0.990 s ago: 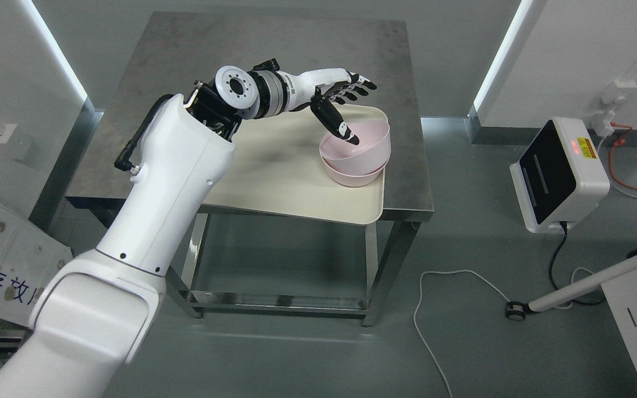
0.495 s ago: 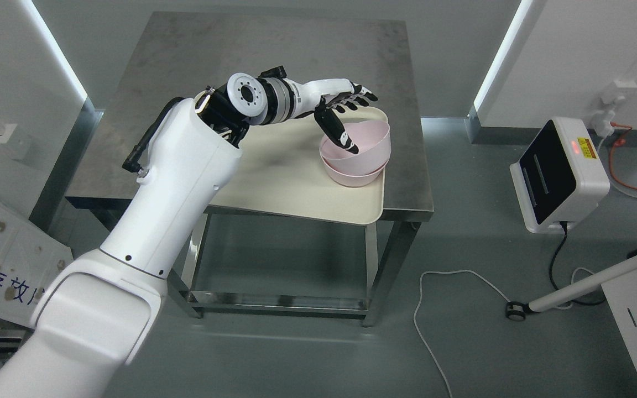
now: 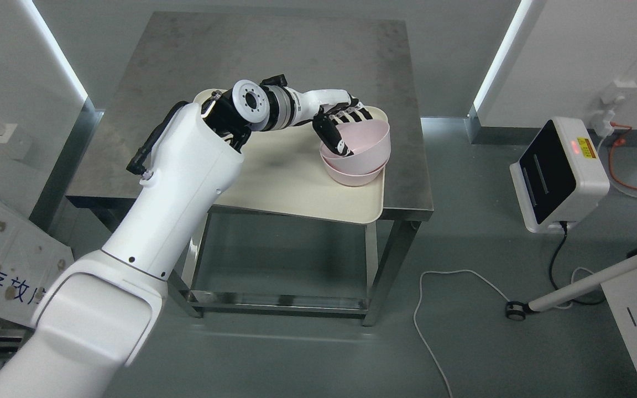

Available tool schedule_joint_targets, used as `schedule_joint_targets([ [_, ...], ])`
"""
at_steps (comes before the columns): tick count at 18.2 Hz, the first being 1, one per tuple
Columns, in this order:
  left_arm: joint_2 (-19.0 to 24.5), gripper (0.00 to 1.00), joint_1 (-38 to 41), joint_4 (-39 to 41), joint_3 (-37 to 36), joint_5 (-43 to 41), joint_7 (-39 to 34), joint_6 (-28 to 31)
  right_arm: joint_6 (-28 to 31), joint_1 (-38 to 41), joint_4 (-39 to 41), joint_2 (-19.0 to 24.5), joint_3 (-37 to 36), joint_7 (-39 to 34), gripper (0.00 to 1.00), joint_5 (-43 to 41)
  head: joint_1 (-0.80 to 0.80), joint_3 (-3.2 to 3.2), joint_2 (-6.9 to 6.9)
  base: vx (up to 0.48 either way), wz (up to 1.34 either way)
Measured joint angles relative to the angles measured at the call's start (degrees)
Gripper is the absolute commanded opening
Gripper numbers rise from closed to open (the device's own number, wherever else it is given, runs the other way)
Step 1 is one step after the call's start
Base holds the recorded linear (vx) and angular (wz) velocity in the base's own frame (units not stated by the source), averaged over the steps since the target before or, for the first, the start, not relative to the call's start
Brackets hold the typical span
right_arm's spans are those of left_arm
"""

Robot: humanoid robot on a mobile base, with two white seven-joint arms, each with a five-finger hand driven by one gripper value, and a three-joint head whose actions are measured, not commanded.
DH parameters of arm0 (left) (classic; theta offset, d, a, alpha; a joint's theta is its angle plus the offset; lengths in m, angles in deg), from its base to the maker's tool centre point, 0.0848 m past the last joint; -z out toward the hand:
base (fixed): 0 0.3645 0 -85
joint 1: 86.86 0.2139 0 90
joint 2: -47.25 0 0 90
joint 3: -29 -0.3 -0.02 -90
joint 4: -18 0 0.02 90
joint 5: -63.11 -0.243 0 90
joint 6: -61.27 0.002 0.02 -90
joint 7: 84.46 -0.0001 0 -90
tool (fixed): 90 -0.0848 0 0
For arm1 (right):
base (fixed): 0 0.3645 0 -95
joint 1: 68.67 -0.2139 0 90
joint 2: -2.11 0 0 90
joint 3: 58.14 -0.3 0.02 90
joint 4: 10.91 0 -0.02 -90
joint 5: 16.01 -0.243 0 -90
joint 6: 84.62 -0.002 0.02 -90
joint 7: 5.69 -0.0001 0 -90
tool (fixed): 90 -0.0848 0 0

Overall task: Stack pink IKEA bowls on left shelf middle
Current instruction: 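Grasp the rim of the stacked pink bowls with the left hand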

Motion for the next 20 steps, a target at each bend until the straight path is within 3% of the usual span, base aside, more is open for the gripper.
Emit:
schedule_joint_targets([
  [7,0.0,0.36,0.0,-1.0,-0.5,-0.2,-0.4,-0.5,0.0,0.0,0.0,0.0,0.0,0.0,1.0,0.0,0.0,0.0,0.0,0.0,0.0],
  [10,0.0,0.17,-0.1,-1.3,-0.6,-0.3,-0.6,-1.8,0.0,0.0,0.0,0.0,0.0,0.0,1.0,0.0,0.0,0.0,0.0,0.0,0.0],
  [12,0.0,0.1,0.0,-1.7,-0.6,-0.3,-0.7,-4.3,0.0,0.0,0.0,0.0,0.0,0.0,1.0,0.0,0.0,0.0,0.0,0.0,0.0],
  [20,0.0,0.0,0.2,-2.9,0.5,-0.3,-0.8,-8.7,0.0,0.0,0.0,0.0,0.0,0.0,1.0,0.0,0.0,0.0,0.0,0.0,0.0],
])
